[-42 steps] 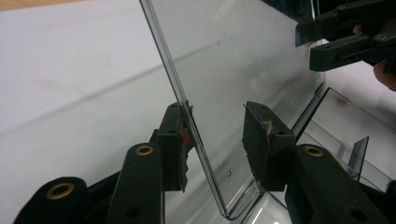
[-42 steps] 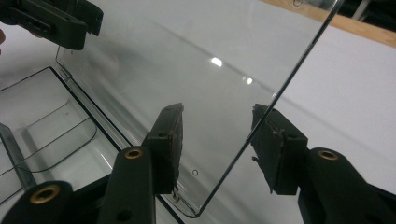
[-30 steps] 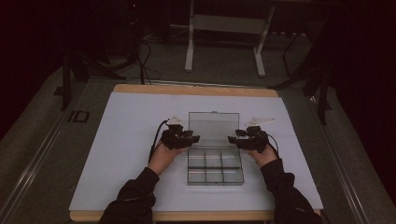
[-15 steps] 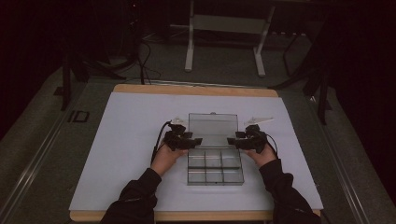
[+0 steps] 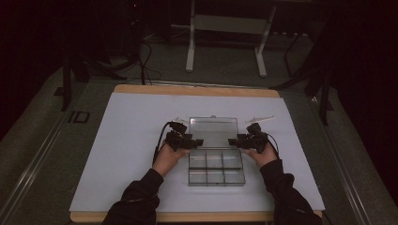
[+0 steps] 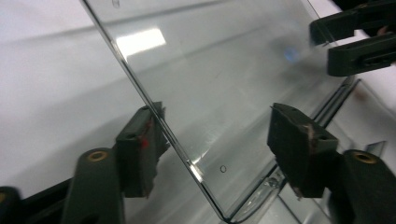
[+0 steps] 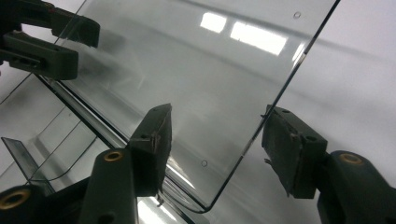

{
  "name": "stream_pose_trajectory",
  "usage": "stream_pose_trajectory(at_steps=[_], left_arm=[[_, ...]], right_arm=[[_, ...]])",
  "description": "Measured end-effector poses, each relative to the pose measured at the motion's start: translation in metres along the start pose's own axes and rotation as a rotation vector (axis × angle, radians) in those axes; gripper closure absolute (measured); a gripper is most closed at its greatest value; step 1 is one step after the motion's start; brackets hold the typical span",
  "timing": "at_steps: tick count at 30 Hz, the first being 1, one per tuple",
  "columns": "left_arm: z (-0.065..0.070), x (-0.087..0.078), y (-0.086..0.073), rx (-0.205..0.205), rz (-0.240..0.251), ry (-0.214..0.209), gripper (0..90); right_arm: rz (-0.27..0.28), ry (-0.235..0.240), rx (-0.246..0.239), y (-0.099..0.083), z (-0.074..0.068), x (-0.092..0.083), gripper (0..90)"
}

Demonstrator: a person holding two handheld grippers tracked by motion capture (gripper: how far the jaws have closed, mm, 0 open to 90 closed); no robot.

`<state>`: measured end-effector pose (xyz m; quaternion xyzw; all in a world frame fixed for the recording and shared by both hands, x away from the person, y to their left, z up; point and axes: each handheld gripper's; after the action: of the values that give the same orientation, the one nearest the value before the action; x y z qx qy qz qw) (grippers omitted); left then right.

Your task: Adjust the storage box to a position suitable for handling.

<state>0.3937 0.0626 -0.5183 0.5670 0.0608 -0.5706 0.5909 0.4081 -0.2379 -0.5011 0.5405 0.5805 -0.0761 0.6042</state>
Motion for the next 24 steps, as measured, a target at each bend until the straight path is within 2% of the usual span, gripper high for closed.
stream_pose_trajectory(at_steps=[5,8,13,16,18,24], left_arm=[[-0.0031,0.0025,-0.0013,-0.026,-0.002,-0.030,31.4],[-0.0020,0.0025,-0.0002,-0.023,-0.007,-0.020,30.8],[-0.0035,0.0030,-0.0005,-0.030,-0.009,-0.029,30.6],[-0.0042,0.0038,-0.0010,-0.043,-0.014,-0.026,27.4],[-0.0080,0.0062,-0.0012,-0.086,-0.035,-0.042,24.4],[-0.0100,0.0069,-0.0018,-0.104,-0.040,-0.058,24.3]], right_arm=[[-0.011,0.028,0.039,-0.0006,0.0038,0.0017,41.6],[-0.018,0.031,0.050,0.0000,0.0042,0.0020,41.6],[-0.028,0.034,0.058,0.0009,0.0049,0.0023,41.2],[-0.041,0.023,0.058,0.0018,0.0049,0.0032,38.2],[-0.055,0.012,0.054,0.0021,0.0040,0.0043,38.3],[-0.062,0.013,0.057,0.0026,0.0038,0.0048,38.6]])
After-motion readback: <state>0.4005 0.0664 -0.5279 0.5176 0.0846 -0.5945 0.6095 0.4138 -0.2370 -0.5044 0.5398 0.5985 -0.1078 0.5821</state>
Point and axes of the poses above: each handheld gripper's, and its own axes: x roughly forward along the jaws, y roughly out of its top, z roughly to its right, and after that the axes turned 7 degrees about -z, right-handed
